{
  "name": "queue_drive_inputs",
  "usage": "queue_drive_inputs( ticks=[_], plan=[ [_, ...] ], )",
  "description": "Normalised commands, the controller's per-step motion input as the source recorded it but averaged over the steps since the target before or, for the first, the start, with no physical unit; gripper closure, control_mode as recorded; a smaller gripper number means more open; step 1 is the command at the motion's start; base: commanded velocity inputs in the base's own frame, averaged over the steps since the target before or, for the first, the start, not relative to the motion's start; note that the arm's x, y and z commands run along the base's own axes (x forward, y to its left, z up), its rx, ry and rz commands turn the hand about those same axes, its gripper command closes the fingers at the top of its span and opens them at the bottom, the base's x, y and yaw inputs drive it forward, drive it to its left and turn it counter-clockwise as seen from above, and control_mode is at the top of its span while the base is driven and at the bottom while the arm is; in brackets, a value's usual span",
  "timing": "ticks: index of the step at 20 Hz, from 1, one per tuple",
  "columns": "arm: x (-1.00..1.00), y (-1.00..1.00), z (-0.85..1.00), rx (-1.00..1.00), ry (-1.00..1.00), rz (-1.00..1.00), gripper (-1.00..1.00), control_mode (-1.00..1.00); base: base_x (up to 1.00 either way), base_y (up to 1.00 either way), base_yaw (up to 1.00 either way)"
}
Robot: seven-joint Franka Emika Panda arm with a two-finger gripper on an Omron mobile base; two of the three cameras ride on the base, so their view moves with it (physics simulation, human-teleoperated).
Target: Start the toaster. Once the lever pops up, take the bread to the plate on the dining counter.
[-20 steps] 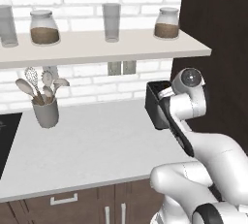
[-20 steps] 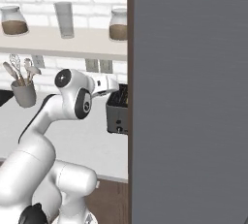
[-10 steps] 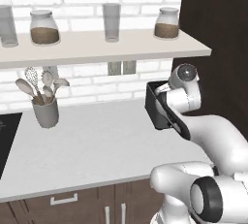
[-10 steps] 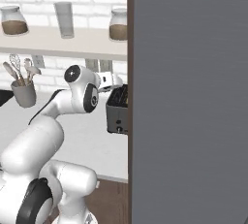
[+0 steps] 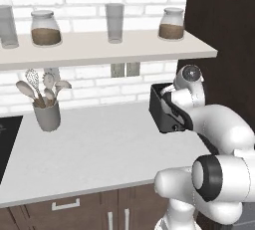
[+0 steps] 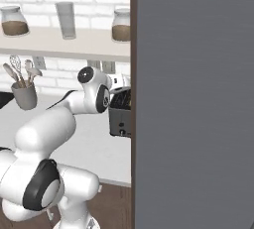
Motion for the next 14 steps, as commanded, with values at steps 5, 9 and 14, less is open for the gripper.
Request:
queue_drive_inputs(
  ticks=[5, 9, 14],
  plan=[
    [0.15, -0.18, -0.15, 0.01, 0.01, 0.00, 1.00, -1.00, 0.00, 0.00, 0.00],
    [0.03, -0.14, -0.09, 0.04, 0.04, 0.00, 1.00, -1.00, 0.00, 0.00, 0.00],
    [0.00, -0.07, 0.00, 0.06, 0.01, 0.00, 1.00, -1.00, 0.00, 0.00, 0.00]
  ],
)
